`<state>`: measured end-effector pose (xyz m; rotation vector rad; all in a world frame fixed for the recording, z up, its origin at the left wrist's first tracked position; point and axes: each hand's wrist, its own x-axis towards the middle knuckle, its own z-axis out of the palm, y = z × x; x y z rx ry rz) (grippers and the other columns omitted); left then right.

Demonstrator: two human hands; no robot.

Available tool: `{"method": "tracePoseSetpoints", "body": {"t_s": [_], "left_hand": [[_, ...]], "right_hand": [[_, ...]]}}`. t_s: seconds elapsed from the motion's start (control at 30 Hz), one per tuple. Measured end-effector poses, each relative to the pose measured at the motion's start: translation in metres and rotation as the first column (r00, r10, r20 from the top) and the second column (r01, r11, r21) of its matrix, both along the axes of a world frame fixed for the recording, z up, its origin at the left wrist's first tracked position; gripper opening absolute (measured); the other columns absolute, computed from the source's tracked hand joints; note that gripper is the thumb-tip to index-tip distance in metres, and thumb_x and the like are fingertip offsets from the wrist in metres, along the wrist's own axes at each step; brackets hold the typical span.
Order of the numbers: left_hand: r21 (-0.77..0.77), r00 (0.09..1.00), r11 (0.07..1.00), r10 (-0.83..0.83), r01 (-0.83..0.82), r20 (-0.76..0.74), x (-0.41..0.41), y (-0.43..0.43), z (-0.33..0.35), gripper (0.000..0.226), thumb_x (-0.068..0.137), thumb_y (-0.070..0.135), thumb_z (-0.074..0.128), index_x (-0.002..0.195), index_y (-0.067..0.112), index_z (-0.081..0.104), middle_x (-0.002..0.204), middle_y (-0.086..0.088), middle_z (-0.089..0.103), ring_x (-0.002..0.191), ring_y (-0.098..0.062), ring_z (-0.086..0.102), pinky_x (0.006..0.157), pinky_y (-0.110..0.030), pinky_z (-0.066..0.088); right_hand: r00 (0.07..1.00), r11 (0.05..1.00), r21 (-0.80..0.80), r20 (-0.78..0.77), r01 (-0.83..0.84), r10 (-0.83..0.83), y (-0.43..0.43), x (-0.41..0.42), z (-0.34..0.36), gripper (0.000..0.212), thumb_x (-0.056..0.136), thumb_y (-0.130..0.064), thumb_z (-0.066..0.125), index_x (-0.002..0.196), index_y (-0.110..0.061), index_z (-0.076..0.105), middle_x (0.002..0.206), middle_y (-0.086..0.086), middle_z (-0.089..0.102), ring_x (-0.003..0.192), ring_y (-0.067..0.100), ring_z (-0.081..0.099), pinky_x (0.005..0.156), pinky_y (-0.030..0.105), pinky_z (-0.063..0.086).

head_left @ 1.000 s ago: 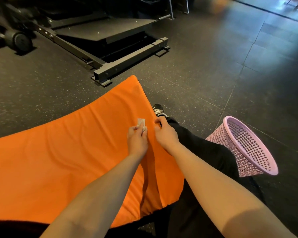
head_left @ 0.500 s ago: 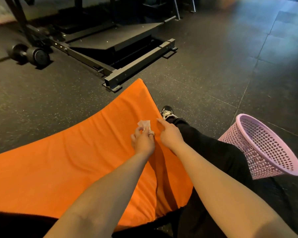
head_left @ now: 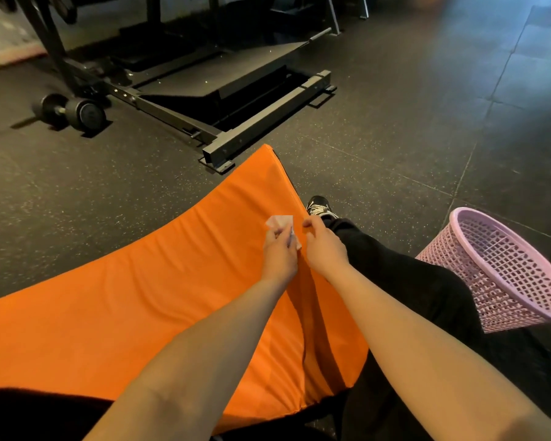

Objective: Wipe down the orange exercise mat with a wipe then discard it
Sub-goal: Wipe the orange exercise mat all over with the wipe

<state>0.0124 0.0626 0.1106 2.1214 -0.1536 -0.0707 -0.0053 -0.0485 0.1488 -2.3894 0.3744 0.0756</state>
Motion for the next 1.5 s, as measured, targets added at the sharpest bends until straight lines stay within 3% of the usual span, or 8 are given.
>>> {"method": "tracePoseSetpoints", "body": {"t_s": [0.17, 0.4, 0.57, 0.73, 0.83, 0.93, 1.33, 1.5], "left_hand": [[-0.080, 0.995, 0.994, 0.065, -0.071, -0.081, -0.005, -0.012, 0.009, 0.043, 0.104, 0.009, 0.048, 0.146, 0.004, 0.047, 0.143, -0.018, 0.038, 0.127, -0.030, 0.046, 0.097, -0.017, 0.032], [0.016, 0.997, 1.000, -0.014, 0.012, 0.082, -0.003, -0.016, 0.003, 0.042, 0.103, 0.012, 0.052, 0.144, 0.014, 0.054, 0.132, -0.017, 0.047, 0.122, -0.033, 0.047, 0.102, -0.029, 0.038], [0.011, 0.991, 0.991, 0.137, -0.137, -0.003, -0.017, -0.016, -0.017, 0.041, 0.104, 0.012, 0.048, 0.145, 0.011, 0.051, 0.130, -0.021, 0.046, 0.119, -0.038, 0.047, 0.101, -0.038, 0.041], [-0.024, 0.995, 0.998, 0.055, -0.054, 0.077, -0.009, -0.026, 0.006, 0.042, 0.104, 0.010, 0.049, 0.146, 0.012, 0.050, 0.132, -0.015, 0.045, 0.123, -0.029, 0.044, 0.097, -0.018, 0.029], [0.075, 0.979, 0.997, -0.032, 0.017, 0.203, -0.003, -0.020, 0.006, 0.043, 0.104, 0.012, 0.049, 0.146, 0.021, 0.051, 0.133, -0.009, 0.046, 0.123, -0.028, 0.043, 0.097, -0.020, 0.029], [0.139, 0.993, 0.987, 0.067, -0.080, 0.102, -0.004, -0.005, -0.008, 0.045, 0.105, 0.015, 0.044, 0.149, 0.025, 0.046, 0.140, -0.011, 0.042, 0.127, -0.032, 0.036, 0.096, -0.024, 0.027], [0.203, 0.991, 0.970, 0.126, -0.132, 0.039, 0.002, -0.008, -0.005, 0.049, 0.105, 0.027, 0.042, 0.152, 0.035, 0.038, 0.147, -0.004, 0.037, 0.131, -0.031, 0.035, 0.109, -0.040, 0.030], [0.157, 0.972, 0.965, 0.224, -0.210, -0.072, -0.004, 0.006, -0.024, 0.051, 0.104, 0.022, 0.043, 0.155, 0.024, 0.035, 0.147, -0.013, 0.035, 0.130, -0.036, 0.036, 0.109, -0.038, 0.030]], "right_hand": [[0.995, 0.990, -0.105, -0.037, -0.094, 0.090, -0.003, -0.002, 0.000, 0.064, 0.103, -0.026, 0.041, 0.157, -0.048, 0.015, 0.132, 0.010, 0.050, 0.112, 0.037, 0.057, 0.081, 0.039, 0.042], [0.996, 0.985, 0.164, -0.064, -0.053, 0.064, -0.016, -0.008, 0.015, 0.060, 0.104, -0.017, 0.046, 0.157, -0.040, 0.029, 0.147, 0.007, 0.053, 0.124, 0.025, 0.056, 0.103, 0.038, 0.048], [0.998, 0.963, 0.269, -0.054, -0.017, 0.032, -0.020, -0.023, 0.018, 0.061, 0.105, -0.010, 0.044, 0.158, -0.034, 0.028, 0.145, 0.003, 0.053, 0.112, 0.018, 0.058, 0.092, 0.031, 0.051], [0.999, 0.951, 0.308, -0.031, -0.006, 0.016, -0.020, -0.021, 0.019, 0.055, 0.101, -0.016, 0.049, 0.151, -0.037, 0.037, 0.129, -0.001, 0.059, 0.108, 0.022, 0.060, 0.095, 0.041, 0.053], [0.999, 0.917, 0.398, -0.039, 0.021, -0.006, -0.020, -0.020, 0.014, 0.056, 0.099, -0.015, 0.052, 0.147, -0.042, 0.041, 0.129, -0.002, 0.060, 0.106, 0.020, 0.062, 0.094, 0.041, 0.056], [0.999, 0.898, 0.439, -0.045, 0.024, -0.005, -0.022, -0.022, 0.012, 0.056, 0.100, -0.008, 0.049, 0.143, -0.043, 0.043, 0.121, -0.001, 0.063, 0.096, 0.024, 0.066, 0.083, 0.036, 0.058], [0.999, 0.971, 0.238, 0.036, -0.028, 0.020, -0.009, -0.020, 0.000, 0.058, 0.103, -0.015, 0.048, 0.155, -0.036, 0.034, 0.151, 0.002, 0.046, 0.134, 0.019, 0.048, 0.103, 0.026, 0.037], [0.998, 0.975, 0.213, -0.011, -0.059, 0.063, -0.011, -0.018, 0.003, 0.063, 0.104, -0.014, 0.044, 0.158, -0.042, 0.026, 0.147, 0.003, 0.046, 0.112, 0.010, 0.052, 0.092, 0.022, 0.040]]}}
